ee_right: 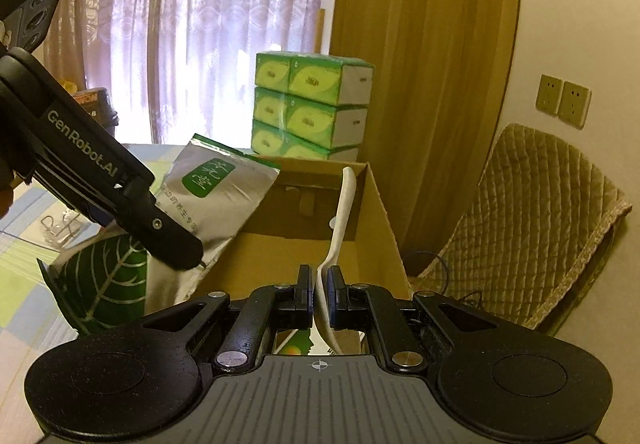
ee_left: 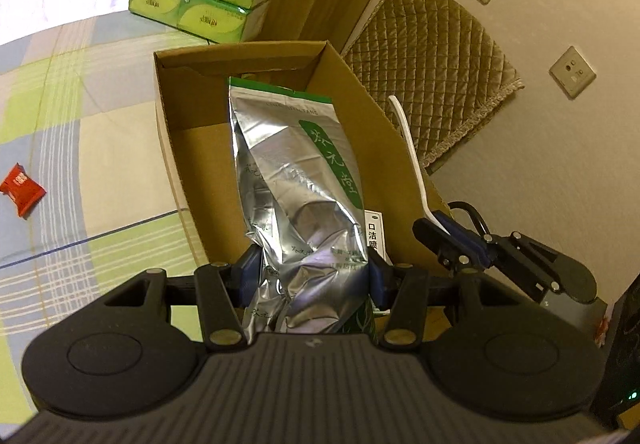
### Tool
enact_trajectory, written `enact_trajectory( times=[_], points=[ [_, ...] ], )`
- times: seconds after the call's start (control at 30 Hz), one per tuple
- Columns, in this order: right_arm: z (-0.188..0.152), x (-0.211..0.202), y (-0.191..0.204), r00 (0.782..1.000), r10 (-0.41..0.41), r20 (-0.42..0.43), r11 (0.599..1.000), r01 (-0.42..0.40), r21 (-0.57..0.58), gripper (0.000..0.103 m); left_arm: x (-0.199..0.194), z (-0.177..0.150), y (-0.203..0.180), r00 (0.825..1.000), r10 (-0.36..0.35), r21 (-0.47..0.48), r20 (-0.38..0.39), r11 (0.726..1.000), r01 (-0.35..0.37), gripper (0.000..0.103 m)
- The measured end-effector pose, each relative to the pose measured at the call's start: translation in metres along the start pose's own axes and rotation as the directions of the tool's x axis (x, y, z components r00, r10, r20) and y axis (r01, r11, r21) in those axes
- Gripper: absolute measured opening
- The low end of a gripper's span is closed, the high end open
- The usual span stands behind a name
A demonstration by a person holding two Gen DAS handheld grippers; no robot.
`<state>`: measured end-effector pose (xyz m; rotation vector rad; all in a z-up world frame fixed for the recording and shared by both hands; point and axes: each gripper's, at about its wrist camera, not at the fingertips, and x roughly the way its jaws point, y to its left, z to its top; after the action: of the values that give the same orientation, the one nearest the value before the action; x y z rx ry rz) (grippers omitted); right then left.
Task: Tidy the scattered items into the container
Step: 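Open the left tool over the cardboard box while the right tool releases the spoon inside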
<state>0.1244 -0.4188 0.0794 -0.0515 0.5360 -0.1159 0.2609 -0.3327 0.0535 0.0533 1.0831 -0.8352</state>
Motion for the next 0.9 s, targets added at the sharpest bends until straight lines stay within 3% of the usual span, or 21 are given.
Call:
enact_trajectory(
  times=[0.17,0.47,0.9],
  points=[
    [-0.004,0.004,-0.001,1.000,0.007,-0.011,1.000,-0.007,0.010,0.009,0.005,0.000,0.002,0.999,0.041,-0.013,0.021,0.999,-0.041,0.051],
    [-0.005,0.008,0.001,0.999,0.026,-0.022,0.999,-0.026,0.018,0.009,-0.016,-0.012,0.006,0.997,0.057,0.034,0.051,0.998,-0.059,0.053],
    [-0.001,0.017,0.017,0.997,0.076,-0.033,0.997,-0.077,-0.020,0.010,-0.039,-0.031,0.030,0.994,0.078,-0.001,0.074,0.997,-0.079,0.059]
  ],
)
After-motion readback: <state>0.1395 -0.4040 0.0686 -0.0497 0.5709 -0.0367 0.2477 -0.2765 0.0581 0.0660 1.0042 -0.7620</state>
